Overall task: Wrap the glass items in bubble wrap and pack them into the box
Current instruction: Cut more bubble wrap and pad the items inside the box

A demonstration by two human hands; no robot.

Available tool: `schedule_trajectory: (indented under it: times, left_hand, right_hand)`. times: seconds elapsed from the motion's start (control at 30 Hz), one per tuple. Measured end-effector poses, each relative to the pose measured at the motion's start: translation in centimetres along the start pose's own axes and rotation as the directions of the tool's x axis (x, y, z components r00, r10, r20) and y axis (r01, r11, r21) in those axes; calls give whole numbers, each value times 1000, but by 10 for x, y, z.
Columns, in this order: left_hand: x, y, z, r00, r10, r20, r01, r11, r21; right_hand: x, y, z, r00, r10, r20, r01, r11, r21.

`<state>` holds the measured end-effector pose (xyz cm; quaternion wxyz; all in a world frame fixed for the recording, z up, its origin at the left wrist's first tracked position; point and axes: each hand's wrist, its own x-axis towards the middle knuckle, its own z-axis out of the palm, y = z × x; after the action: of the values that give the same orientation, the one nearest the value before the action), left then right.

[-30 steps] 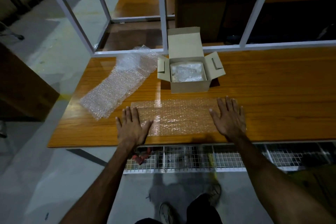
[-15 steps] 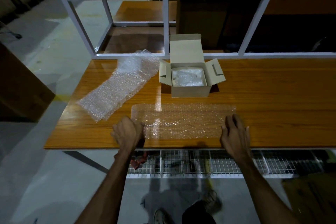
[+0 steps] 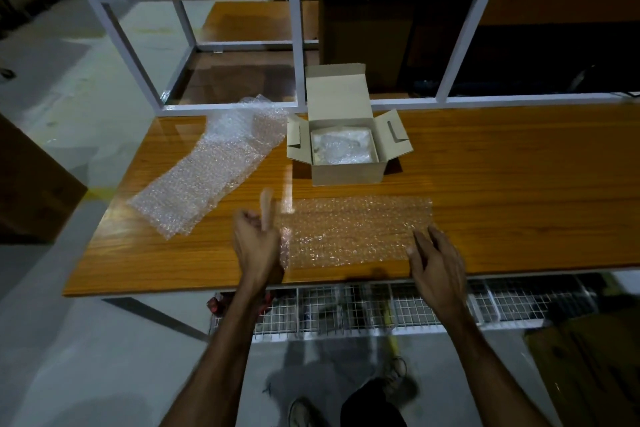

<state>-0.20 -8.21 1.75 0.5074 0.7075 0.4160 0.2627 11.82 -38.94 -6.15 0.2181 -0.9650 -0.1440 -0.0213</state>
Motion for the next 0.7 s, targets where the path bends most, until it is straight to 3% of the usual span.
schedule_trajectory:
  times: [0.1,0.27,0.37,0.53,0.6,0.7]
  left_hand:
    - [-20,24,28,988,149,28,-148,988,-34]
    - [-58,42,98,898,364,247,-380,925,20]
    - [-75,47,139,802,433,411,-474,880,-1]
    - [-92,40,183,575,335,746,-471,881,-33]
    - [-95,36,178,580,338,741,-419,904,-85]
    - [-94,27,160,674,429,601,-441,887,-138]
  right_hand:
    - [-2,-1,-3,1000,12,-6,-12,1000,28]
    - [1,-4,-7,998,50,31,-52,997,49]
    - [1,-4,-11,999,38,37,-40,997,61]
    - [3,-4,-24,995,93,41,-99,971,219]
    - [3,-4,-30,990,140,26,-141,938,316]
    - [4,-5,-38,961,276,10,-256,877,408]
